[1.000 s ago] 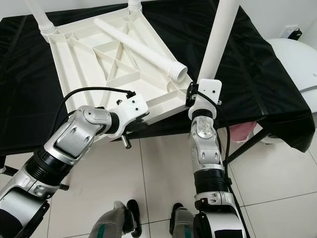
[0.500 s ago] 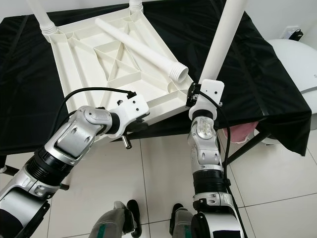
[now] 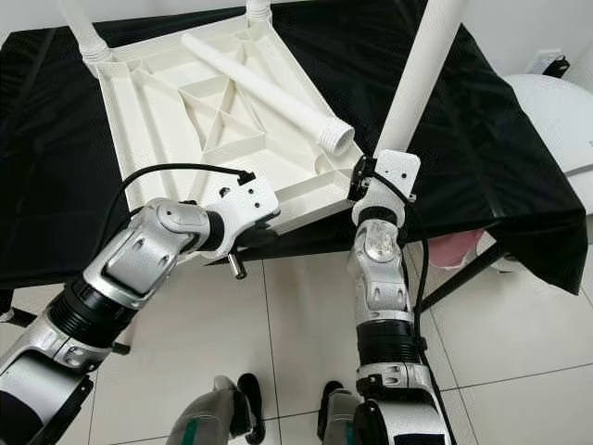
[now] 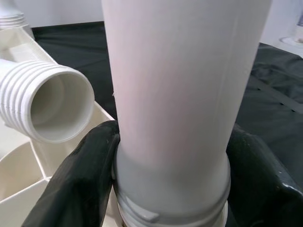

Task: Building children table

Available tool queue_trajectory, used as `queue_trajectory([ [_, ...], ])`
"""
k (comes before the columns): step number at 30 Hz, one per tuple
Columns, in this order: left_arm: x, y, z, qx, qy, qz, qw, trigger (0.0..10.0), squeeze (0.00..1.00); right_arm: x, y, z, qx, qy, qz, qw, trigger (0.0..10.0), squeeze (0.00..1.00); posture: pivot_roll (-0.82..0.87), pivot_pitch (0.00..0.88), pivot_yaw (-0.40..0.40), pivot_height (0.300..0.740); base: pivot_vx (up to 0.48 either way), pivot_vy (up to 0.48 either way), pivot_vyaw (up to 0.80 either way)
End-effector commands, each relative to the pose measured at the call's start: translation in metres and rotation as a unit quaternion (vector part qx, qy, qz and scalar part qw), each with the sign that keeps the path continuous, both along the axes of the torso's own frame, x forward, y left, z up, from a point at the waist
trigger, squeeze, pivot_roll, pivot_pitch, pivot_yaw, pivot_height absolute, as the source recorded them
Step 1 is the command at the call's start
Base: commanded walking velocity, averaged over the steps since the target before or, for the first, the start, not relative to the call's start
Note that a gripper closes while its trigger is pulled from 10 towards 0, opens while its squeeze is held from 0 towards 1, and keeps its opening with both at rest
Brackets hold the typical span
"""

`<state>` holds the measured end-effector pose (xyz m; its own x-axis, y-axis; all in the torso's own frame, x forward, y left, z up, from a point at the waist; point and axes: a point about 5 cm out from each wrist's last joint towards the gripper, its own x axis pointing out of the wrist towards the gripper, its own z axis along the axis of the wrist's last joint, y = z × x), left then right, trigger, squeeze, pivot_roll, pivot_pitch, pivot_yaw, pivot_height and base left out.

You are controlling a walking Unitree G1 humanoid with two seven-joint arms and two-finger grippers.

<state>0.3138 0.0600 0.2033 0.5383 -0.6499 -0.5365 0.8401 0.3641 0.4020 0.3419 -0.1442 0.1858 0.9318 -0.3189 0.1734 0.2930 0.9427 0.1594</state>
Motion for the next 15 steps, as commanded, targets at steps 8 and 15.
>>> queue_trajectory([
  [8, 0.0037, 0.0028, 0.0135, 0.002, -0.048, 0.023, 0.999, 10.0, 0.00, -0.0078, 0.0030, -0.0408, 0.029, 0.090, -0.027, 0.995, 10.0, 0.00, -0.09, 0.201, 0.078, 0.740, 0.000, 0.000, 0.00],
  [15, 0.0034, 0.0027, 0.0133, 0.002, -0.048, 0.022, 0.999, 10.0, 0.00, -0.0082, 0.0008, -0.0412, 0.027, 0.092, -0.028, 0.995, 10.0, 0.00, -0.09, 0.199, 0.076, 0.740, 0.000, 0.000, 0.00],
])
